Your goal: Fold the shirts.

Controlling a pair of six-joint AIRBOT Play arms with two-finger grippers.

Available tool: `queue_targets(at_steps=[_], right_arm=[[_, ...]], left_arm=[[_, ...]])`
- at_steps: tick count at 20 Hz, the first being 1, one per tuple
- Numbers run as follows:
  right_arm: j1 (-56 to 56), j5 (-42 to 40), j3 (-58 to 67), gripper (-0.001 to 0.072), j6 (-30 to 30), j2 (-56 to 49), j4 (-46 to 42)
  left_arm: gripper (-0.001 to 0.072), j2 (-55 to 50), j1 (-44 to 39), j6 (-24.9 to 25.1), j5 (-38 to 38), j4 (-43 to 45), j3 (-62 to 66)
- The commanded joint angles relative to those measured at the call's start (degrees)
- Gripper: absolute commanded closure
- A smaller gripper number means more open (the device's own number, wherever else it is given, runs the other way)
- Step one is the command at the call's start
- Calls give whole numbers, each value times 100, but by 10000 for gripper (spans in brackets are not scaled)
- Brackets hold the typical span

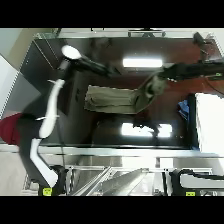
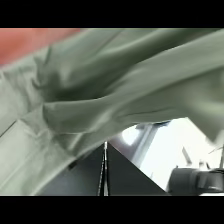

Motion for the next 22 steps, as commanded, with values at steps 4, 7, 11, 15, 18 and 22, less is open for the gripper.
queue_targets(at_steps=[4, 7, 11, 15, 18, 22], right_arm=[[3198, -3187, 17, 689, -734, -1075, 490], [4597, -4660, 149, 681, -1300, -2243, 697], [4787, -3936, 761, 251, -1311, -3040, 789], [3532, -2955, 767, 253, -426, -2302, 9], [2417, -2011, 765, 249, 645, -1705, -1491], [1375, -1180, 557, 11, 1657, -1541, -2618]], left_arm=[[690, 1703, 2164, 201, -682, -1095, -74], [689, 2017, 2562, 258, -855, -1086, -79], [690, 2063, 2588, 260, -1139, -1086, -79], [690, 2063, 2479, 264, -1141, -1086, -79], [690, 2063, 2435, 262, -1165, -1088, -79], [690, 2057, 2415, 260, -1172, -1091, -79]])
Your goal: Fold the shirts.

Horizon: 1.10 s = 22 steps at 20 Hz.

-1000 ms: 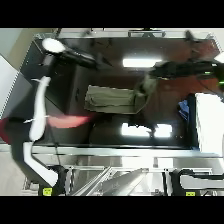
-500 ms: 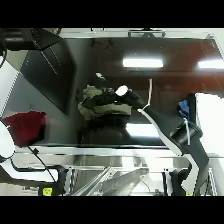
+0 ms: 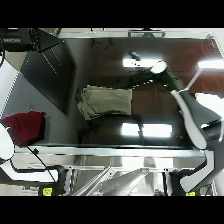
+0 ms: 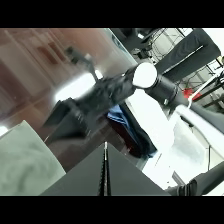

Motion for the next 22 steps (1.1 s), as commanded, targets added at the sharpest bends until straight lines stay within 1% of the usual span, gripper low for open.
queue_targets(at_steps=[1, 4, 6, 8, 10, 12, 14, 15, 16, 17, 19, 22], right_arm=[[-815, 721, -317, 11, 964, 131, -999], [-796, 382, -874, 11, 962, -68, -859], [-614, 269, -1012, 11, 892, -363, -494], [-378, 188, -1012, 11, 695, -664, 26], [-103, -131, -1012, 11, 463, -898, 507], [125, -404, -1005, 11, 461, -1047, 758], [229, -566, -999, 18, 219, -1078, 1145], [225, -560, -944, 198, 160, -1075, 1346], [190, -463, -824, 627, 83, -1062, 1480], [129, -345, -640, 688, 55, -1014, 1565], [-42, -219, -164, 689, 146, -778, 1554], [-616, -247, 693, 690, 715, -262, 1552]], left_arm=[[690, 4, -9, -4, -22, -7, 0], [690, 2, -11, -4, -13, -7, 0], [690, 0, -11, -4, -13, -4, 0], [690, 0, -9, -4, -13, -4, 0], [690, 0, -9, -4, -13, -4, 0], [691, 0, -9, -4, -15, -2, 0], [690, 0, -9, -4, -15, -2, 0], [690, -4, -9, -4, -15, -4, 0], [691, -4, -9, -4, -15, -2, 0], [690, -4, -11, -7, -15, -2, 0], [691, -4, -9, -7, -28, -2, 0], [690, -4, -11, -7, -37, -4, 0]])
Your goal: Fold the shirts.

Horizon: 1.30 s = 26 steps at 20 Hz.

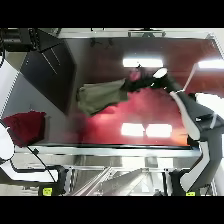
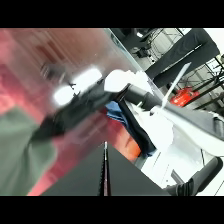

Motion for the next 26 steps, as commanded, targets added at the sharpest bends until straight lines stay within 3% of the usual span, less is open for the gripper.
queue_targets(at_steps=[1, 4, 8, 10, 14, 18, 22, 25, 26], right_arm=[[-660, -28, 946, 690, 664, 535, 120], [-1578, -179, 1298, 691, 1681, 1154, -243], [-2894, 184, 1296, 691, 3154, 2059, -1620], [-3530, 660, 1226, 691, 3827, 2551, -2568], [-4444, 1482, 299, 691, 5016, 3908, -5307], [-5101, 1700, -2398, 690, 5504, 5480, -7027], [-5790, 603, -5547, 688, 6301, 6964, -7073], [-5923, -155, -6673, 688, 6199, 7514, -6957], [-5923, -247, -6747, 686, 5899, 7506, -6957]], left_arm=[[690, -2, -2, 2, -4, 4, 0], [690, -2, -2, 2, -4, 4, 0], [690, -7, -2, 2, -31, 4, 0], [690, -7, -2, 2, -129, 4, 0], [690, -7, -2, 2, -227, 4, 0], [690, -7, -2, 4, -284, 4, 0], [690, -7, -2, 2, -284, 4, 0], [690, -7, -2, 0, -284, 4, 0], [690, -7, -2, 0, -284, 4, 0]])
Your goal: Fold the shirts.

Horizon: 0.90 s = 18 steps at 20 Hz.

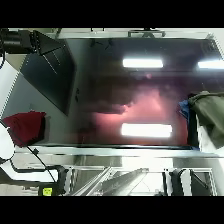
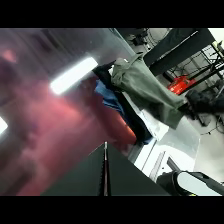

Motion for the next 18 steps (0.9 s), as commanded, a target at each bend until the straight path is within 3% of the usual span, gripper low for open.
queue_targets(at_steps=[1, 2, 3, 4, 6, 8, 13, 14, 15, 16, 17, 18], right_arm=[[-168, -739, -999, 583, -511, 411, -144], [-168, -796, -968, 170, -1014, 369, -109], [-168, -796, -876, 12, -1523, 330, -85], [-168, -796, -706, 13, -1816, 304, -46], [-168, -848, -83, 13, -1853, 208, 212], [-131, -883, 868, 14, -2243, -79, 887], [365, 151, 2758, 15, -2317, -1145, 2015], [542, 149, 2922, 31, -2319, -1322, 2282], [723, 151, 2986, 210, -2321, -1453, 2522], [931, 155, 2986, 500, -2345, -1567, 2809], [1185, 153, 2986, 689, -2459, -1679, 3005], [1502, 155, 2986, 688, -2632, -1790, 3134]], left_arm=[[690, -2, -2, -2, -2, -2, 0], [690, -2, -2, -2, -2, -2, 0], [690, -2, -2, 0, -2, 0, 0], [690, -2, 0, 0, 2, 0, 0], [690, -2, -2, -2, 4, -2, 0], [690, -2, -2, -9, 4, -4, 0], [691, -2, 0, -133, -68, -4, 0], [691, -2, -2, -131, -122, 0, 0], [692, -2, -2, -131, -197, 11, 0], [694, 0, -2, -131, -232, 111, 0], [699, 2, 0, -133, -236, 234, 0], [699, 2, 0, -166, -203, 426, -2]])
